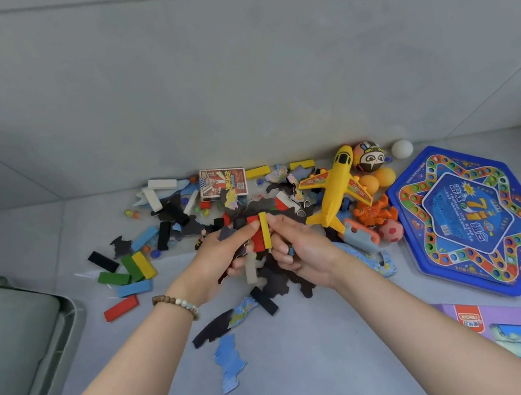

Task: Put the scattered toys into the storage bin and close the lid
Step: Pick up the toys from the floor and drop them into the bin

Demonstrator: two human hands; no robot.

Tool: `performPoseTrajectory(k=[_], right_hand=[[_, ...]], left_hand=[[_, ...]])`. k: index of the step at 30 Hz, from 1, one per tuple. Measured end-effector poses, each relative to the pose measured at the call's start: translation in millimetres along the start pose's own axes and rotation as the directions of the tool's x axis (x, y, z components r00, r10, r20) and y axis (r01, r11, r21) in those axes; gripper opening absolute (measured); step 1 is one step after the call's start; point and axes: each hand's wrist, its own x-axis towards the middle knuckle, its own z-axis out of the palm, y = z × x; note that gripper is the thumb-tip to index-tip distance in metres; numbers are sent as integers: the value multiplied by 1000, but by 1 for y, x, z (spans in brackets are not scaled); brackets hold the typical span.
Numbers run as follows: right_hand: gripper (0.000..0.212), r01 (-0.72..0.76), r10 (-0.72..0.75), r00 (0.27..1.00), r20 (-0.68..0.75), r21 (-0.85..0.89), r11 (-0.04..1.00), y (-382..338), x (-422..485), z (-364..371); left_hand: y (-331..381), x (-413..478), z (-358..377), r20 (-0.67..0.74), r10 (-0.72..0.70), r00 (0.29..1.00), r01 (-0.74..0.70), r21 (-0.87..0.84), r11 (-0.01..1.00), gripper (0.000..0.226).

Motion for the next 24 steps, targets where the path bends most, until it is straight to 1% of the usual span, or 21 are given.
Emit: performPoseTrajectory(k=[3, 5, 9, 11, 13, 15, 17, 20, 22, 24], right_hand=[[28, 77, -75, 995, 73, -26, 997, -39, -17, 41], [27, 133, -125, 984, 130, -57, 989, -67, -30, 80], [21, 221, -179, 937, 299, -114, 969, -110, -59, 184], [21, 253, -178, 901, 396, -145, 957, -117, -74, 243], [24, 292, -163, 863, 479, -208, 934, -113, -86, 302], [26, 329, -139, 836, 531, -282, 901, -97, -94, 360], [26, 334, -89, 822, 562, -350, 875, -71, -94, 412], [27, 268, 65, 815, 576, -473, 839, -21, -83, 470], [29, 203, 191, 828, 527, -600, 774, 15, -67, 493], [30, 141, 297, 846, 444, -721, 678, 47, -49, 505]], left_hand=[[47, -40, -18, -8, 104, 995, -104, 1, 995, 29], [81, -76, -35, -51, 187, 981, -186, 14, 982, 26], [136, -171, -89, -209, 307, 929, -295, 88, 951, 28], [150, -225, -126, -285, 345, 894, -315, 148, 937, 30], [153, -277, -164, -367, 362, 857, -327, 155, 932, 29], [141, -323, -203, -457, 344, 821, -324, 125, 938, 27], [119, -359, -239, -530, 312, 788, -310, 96, 946, 28], [69, -389, -290, -623, 206, 755, -243, 25, 970, 32], [29, -391, -318, -641, 103, 761, -203, -83, 976, 29], [-8, -383, -337, -649, 11, 761, -164, -177, 970, 30]])
